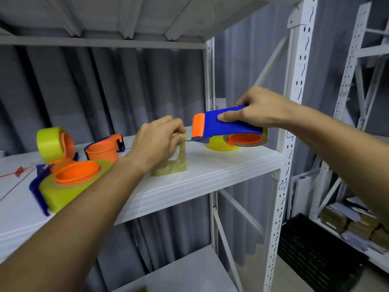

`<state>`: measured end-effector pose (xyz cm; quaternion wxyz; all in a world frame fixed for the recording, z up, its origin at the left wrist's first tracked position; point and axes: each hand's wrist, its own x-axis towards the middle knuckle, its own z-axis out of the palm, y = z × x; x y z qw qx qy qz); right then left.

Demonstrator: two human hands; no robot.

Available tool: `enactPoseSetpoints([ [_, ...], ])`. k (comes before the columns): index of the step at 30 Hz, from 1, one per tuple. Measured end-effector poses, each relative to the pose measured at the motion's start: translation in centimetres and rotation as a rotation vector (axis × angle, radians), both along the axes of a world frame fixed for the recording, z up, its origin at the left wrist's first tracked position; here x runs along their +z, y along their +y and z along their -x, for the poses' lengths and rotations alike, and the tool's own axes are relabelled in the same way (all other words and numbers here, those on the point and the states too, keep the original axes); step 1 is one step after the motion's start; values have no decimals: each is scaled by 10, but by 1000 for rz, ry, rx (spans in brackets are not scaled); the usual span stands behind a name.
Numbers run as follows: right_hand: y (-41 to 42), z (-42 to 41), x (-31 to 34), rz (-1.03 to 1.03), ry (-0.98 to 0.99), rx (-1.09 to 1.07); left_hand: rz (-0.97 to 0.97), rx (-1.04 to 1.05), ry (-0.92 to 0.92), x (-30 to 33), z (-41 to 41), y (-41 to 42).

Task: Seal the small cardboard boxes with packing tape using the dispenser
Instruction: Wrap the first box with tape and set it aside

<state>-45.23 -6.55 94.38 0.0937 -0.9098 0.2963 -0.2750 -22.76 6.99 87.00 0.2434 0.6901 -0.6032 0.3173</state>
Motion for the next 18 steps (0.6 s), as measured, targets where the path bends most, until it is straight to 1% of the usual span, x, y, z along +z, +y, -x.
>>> enactPoseSetpoints([
  [5, 6, -7, 4, 38, 31, -51, -2, 15, -15, -1, 1, 0],
  [9, 12, -21, 4, 145, 69, -99, -15, 26, -28, -1, 2, 1],
  [12, 19, -28, 3, 203, 81, -145, -24, 28, -5, 1, 2, 0],
  [16, 35, -45, 1, 356, 48, -216, -25, 37, 13, 2, 6, -4],
  [18, 42, -54, -3, 512, 72, -278, -18, 42, 14, 2, 8, -2],
])
